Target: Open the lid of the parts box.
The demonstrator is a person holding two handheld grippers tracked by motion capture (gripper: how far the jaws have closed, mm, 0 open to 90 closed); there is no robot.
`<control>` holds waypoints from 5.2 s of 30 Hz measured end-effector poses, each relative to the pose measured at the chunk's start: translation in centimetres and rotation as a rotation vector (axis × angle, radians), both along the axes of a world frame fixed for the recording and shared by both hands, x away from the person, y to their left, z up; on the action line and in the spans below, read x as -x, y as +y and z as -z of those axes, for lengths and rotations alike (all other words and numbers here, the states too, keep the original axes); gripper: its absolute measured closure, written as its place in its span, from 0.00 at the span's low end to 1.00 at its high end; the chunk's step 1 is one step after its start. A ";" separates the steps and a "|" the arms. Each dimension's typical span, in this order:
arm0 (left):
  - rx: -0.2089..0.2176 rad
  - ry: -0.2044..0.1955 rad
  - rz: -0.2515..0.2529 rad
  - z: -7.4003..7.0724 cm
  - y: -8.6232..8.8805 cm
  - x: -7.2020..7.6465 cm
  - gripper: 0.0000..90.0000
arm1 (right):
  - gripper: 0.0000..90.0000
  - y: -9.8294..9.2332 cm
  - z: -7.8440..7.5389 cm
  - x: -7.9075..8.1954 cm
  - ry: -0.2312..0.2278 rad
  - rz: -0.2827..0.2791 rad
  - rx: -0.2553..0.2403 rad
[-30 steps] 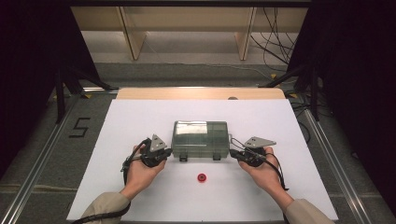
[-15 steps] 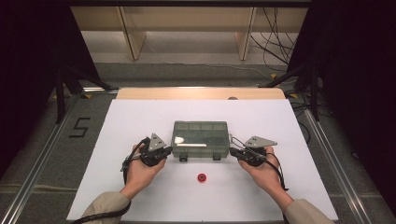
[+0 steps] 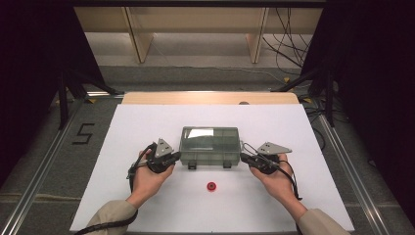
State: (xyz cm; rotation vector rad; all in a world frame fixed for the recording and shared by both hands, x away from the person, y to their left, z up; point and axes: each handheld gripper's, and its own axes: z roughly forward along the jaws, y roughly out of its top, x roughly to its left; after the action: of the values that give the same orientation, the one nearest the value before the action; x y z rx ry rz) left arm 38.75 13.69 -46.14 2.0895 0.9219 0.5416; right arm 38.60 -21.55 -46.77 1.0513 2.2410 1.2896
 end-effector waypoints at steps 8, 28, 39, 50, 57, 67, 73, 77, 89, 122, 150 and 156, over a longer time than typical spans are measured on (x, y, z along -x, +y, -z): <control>0.021 -0.018 -0.007 -0.3 -0.1 -0.1 1.00 | 1.00 -0.1 -0.2 0.0 -0.038 0.005 -0.014; 0.101 -0.057 -0.040 -0.6 -0.5 -0.4 1.00 | 1.00 0.1 -0.6 -0.2 -0.087 0.007 -0.055; 0.107 -0.069 -0.048 -0.9 -0.7 -0.5 1.00 | 1.00 0.2 -0.8 -0.3 -0.090 0.009 -0.082; 0.129 -0.081 -0.046 -1.2 -0.6 -0.7 1.00 | 1.00 0.3 -1.1 -0.5 -0.128 0.015 -0.098; 0.158 -0.083 -0.057 -1.4 -0.7 -0.8 1.00 | 1.00 0.2 -1.5 -0.6 -0.131 0.019 -0.096; 0.168 -0.100 -0.054 -1.9 -0.7 -1.1 1.00 | 1.00 0.4 -1.9 -0.6 -0.128 0.028 -0.109; 0.178 -0.106 -0.068 -2.1 -0.8 -1.3 1.00 | 1.00 0.5 -2.0 -0.9 -0.142 0.020 -0.125; 0.181 -0.109 -0.068 -2.2 -0.9 -1.4 1.00 | 1.00 0.7 -2.1 -0.9 -0.145 0.029 -0.129; 0.177 -0.118 -0.069 -2.2 -0.9 -1.6 1.00 | 0.74 0.9 -1.9 -1.2 -0.239 0.111 -0.041; 0.009 -0.356 -0.091 -3.0 -1.4 -3.6 0.92 | 0.92 2.8 -2.9 -2.7 -0.403 0.209 0.032; 0.068 -0.326 -0.097 -3.8 -1.0 -5.2 0.94 | 0.94 3.1 -3.9 -3.7 -0.398 0.239 0.019; 0.078 -0.321 -0.094 -3.9 -0.9 -5.5 0.94 | 0.94 3.2 -3.9 -3.9 -0.404 0.244 0.016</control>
State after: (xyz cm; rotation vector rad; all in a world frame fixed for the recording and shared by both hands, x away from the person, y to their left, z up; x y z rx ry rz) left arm 44.28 12.83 -42.27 1.8279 0.8409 0.8486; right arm 42.53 -18.38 -42.84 0.9265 1.7641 1.2465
